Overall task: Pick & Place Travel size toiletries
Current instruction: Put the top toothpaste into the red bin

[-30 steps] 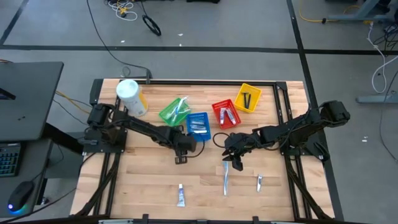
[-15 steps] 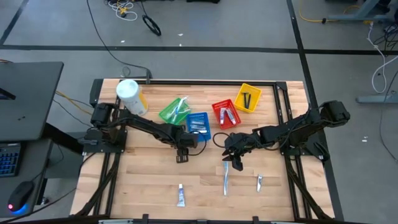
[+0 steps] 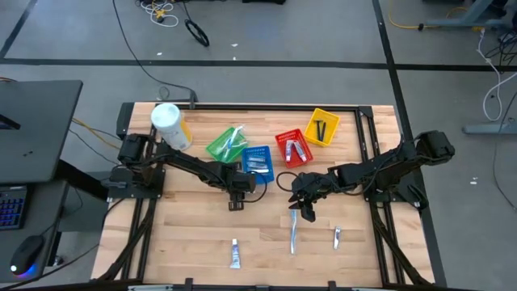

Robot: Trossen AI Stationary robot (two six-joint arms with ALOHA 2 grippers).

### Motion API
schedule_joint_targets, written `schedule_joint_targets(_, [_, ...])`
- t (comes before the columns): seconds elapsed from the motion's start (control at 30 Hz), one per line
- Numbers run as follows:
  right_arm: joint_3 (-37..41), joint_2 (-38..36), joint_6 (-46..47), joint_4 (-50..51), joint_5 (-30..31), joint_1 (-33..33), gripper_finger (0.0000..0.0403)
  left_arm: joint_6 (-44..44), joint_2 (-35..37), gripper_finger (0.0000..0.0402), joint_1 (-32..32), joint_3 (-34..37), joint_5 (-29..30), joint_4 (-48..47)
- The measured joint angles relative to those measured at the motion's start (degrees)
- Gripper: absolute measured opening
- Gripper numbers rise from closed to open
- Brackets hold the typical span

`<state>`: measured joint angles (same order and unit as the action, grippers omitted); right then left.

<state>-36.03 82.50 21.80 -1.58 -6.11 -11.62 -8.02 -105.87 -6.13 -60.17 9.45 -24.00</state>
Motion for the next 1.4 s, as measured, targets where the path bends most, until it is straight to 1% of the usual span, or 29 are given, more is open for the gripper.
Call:
schedule_joint_targets(0.13, [0.0,0.0,0.0,0.02,0.0,0.0,0.0135,-1.71,0.4,0.0166,-0.02,1.65,-0.17,1.97])
schedule_joint_targets(0.2, [0.0,0.0,0.0,0.02,0.0,0.0,0.0135,-2.07,0.38,0.0157,-0.02,1.67,-0.27,2.0])
schedule_joint_targets(0.4, [0.0,0.0,0.0,0.04,-0.1,0.0,0.0135,-3.21,0.42,0.0102,-0.02,1.69,-1.42,1.98])
schedule_joint_targets(0.5, [0.0,0.0,0.36,0.04,-0.48,0.02,0.0135,-4.01,1.3,0.0085,-0.11,1.87,-2.59,2.14])
schedule_joint_targets(0.67, [0.0,-1.81,2.73,0.6,-4.53,0.02,0.0135,-5.68,5.36,0.0079,-1.15,2.08,-3.32,1.69])
schedule_joint_targets(0.77, [0.0,-4.97,2.78,2.62,-4.74,0.02,0.0135,-6.92,8.64,0.0079,-2.38,1.99,-3.21,1.93])
schedule_joint_targets(0.87, [-0.01,-8.61,1.88,6.44,-4.49,0.02,0.0135,-7.2,11.72,0.0078,-3.52,1.99,-2.29,4.19])
schedule_joint_targets(0.93, [-0.02,-11.03,1.45,10.81,-2.41,-0.06,0.0135,-7.04,13.61,0.0078,-3.72,1.97,-1.34,7.47])
schedule_joint_targets(1.07, [-0.02,-15.0,2.75,18.51,4.27,-0.72,0.0135,-4.62,14.72,0.0081,-2.21,1.97,-1.19,14.96])
schedule_joint_targets(1.13, [-0.02,-16.54,2.78,21.39,7.01,-1.17,0.0135,-3.12,14.73,0.0082,-0.7,1.93,-1.45,19.51])
schedule_joint_targets(1.23, [-0.02,-18.79,2.77,25.17,9.6,-1.97,0.0135,-0.43,14.74,0.0082,1.99,1.93,-1.96,25.4])
schedule_joint_targets(1.4, [-0.02,-22.26,2.77,29.67,14.15,-2.68,0.0135,2.74,14.74,0.0082,6.97,1.91,-3.42,33.45])
